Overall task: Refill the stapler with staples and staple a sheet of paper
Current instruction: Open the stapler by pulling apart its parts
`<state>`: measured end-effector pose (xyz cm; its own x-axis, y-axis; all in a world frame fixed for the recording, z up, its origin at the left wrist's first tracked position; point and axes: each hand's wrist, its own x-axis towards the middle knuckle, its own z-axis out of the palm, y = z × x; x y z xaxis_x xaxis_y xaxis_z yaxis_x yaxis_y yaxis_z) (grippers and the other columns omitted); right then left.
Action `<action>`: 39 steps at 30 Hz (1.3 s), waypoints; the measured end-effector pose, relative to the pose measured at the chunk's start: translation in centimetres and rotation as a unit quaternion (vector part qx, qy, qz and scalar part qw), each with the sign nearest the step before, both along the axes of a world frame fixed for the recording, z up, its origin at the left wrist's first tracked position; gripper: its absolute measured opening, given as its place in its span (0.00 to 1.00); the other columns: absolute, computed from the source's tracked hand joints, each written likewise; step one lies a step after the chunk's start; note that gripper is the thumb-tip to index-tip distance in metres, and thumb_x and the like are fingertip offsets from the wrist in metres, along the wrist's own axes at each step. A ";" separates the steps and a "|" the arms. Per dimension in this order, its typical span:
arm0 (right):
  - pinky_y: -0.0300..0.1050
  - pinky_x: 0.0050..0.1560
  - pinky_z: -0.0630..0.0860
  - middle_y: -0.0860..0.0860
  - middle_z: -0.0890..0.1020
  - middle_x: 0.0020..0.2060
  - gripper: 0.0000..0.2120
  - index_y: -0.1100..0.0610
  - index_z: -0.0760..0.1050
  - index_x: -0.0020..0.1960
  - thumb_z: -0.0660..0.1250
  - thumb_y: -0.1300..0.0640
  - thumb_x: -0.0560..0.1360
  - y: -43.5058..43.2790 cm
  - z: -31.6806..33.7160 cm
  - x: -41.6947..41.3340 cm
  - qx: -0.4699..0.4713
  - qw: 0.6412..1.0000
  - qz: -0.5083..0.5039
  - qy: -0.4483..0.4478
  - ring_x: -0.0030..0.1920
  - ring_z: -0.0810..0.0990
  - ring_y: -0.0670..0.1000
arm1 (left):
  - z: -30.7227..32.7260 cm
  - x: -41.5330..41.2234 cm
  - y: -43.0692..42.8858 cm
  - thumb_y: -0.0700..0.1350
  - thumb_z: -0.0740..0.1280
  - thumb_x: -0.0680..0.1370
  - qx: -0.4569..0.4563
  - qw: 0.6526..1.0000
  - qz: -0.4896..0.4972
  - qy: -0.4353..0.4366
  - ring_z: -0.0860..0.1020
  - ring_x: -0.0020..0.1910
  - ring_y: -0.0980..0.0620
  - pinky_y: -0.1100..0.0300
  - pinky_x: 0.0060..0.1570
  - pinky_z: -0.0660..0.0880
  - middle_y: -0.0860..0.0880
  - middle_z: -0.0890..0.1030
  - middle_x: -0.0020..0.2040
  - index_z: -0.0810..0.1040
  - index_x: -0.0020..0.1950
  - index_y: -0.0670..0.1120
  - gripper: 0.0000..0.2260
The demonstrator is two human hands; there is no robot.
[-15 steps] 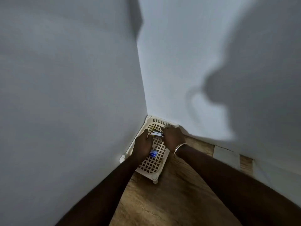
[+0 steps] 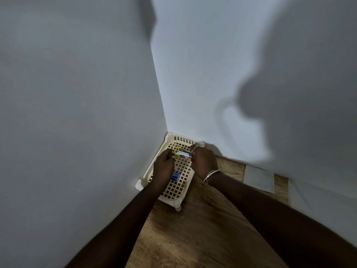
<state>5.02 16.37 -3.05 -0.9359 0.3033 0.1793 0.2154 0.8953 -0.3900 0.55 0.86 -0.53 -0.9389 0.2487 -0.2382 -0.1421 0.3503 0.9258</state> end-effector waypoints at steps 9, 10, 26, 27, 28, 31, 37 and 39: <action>0.45 0.47 0.79 0.55 0.86 0.44 0.08 0.60 0.83 0.50 0.75 0.63 0.72 0.5 3.5 8.4 -0.461 0.867 -0.166 0.088 0.45 0.84 0.50 | 1.2 7.2 1.6 0.38 0.68 0.80 0.108 0.992 0.043 -0.055 0.79 0.61 0.51 0.57 0.59 0.76 0.48 0.80 0.64 0.75 0.71 0.45 0.19; 0.42 0.43 0.79 0.54 0.86 0.43 0.07 0.60 0.83 0.50 0.74 0.65 0.73 0.5 4.2 9.9 -0.486 0.853 -0.162 0.097 0.42 0.83 0.48 | 1.2 8.1 1.9 0.38 0.69 0.80 0.139 0.985 0.033 -0.097 0.81 0.59 0.49 0.56 0.57 0.78 0.46 0.82 0.61 0.76 0.69 0.44 0.17; 0.41 0.45 0.79 0.53 0.87 0.44 0.13 0.56 0.85 0.51 0.74 0.48 0.73 3.5 12.3 29.1 -0.550 0.826 -0.066 0.105 0.45 0.83 0.48 | 8.1 24.3 7.4 0.36 0.67 0.79 0.388 0.875 -0.067 -0.283 0.85 0.49 0.49 0.55 0.52 0.82 0.42 0.86 0.50 0.83 0.53 0.38 0.06; 0.41 0.46 0.80 0.52 0.87 0.44 0.12 0.55 0.85 0.51 0.76 0.49 0.72 3.5 12.6 29.6 -0.513 0.848 -0.069 0.114 0.45 0.85 0.48 | 8.5 24.7 7.6 0.34 0.66 0.79 0.387 0.876 -0.068 -0.281 0.85 0.49 0.49 0.56 0.51 0.82 0.42 0.86 0.49 0.83 0.52 0.38 0.06; 0.42 0.48 0.80 0.51 0.88 0.44 0.11 0.54 0.85 0.50 0.77 0.50 0.72 3.6 12.9 30.0 -0.483 0.863 -0.079 0.125 0.46 0.86 0.49 | 8.8 25.1 7.9 0.32 0.66 0.79 0.387 0.876 -0.070 -0.280 0.85 0.49 0.49 0.56 0.50 0.83 0.42 0.86 0.49 0.83 0.51 0.38 0.07; 0.45 0.47 0.80 0.49 0.88 0.42 0.07 0.54 0.85 0.49 0.77 0.54 0.72 4.0 13.3 30.8 -0.435 0.878 -0.116 0.164 0.45 0.86 0.48 | 9.7 25.7 8.8 0.27 0.63 0.78 0.394 0.871 -0.073 -0.285 0.86 0.45 0.51 0.56 0.48 0.83 0.45 0.87 0.42 0.82 0.47 0.38 0.10; 0.45 0.50 0.82 0.50 0.88 0.43 0.05 0.55 0.84 0.50 0.75 0.57 0.74 3.6 13.6 31.4 -0.431 0.862 -0.150 0.223 0.47 0.86 0.49 | 11.0 26.1 9.5 0.30 0.64 0.79 0.402 0.865 -0.066 -0.291 0.86 0.48 0.46 0.54 0.49 0.84 0.42 0.87 0.46 0.79 0.51 0.36 0.06; 0.37 0.43 0.79 0.51 0.88 0.43 0.05 0.54 0.85 0.50 0.74 0.56 0.74 3.5 13.7 31.9 -0.469 0.835 -0.151 0.243 0.46 0.86 0.48 | 11.4 26.1 9.5 0.35 0.65 0.79 0.421 0.853 -0.065 -0.301 0.84 0.52 0.41 0.50 0.53 0.83 0.38 0.85 0.53 0.78 0.52 0.38 0.04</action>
<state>36.88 19.88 10.62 -0.6774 0.7325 0.0667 -0.0121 0.0796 -0.9968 26.64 10.40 10.85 -0.6609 0.6624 -0.3528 -0.6911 -0.3541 0.6300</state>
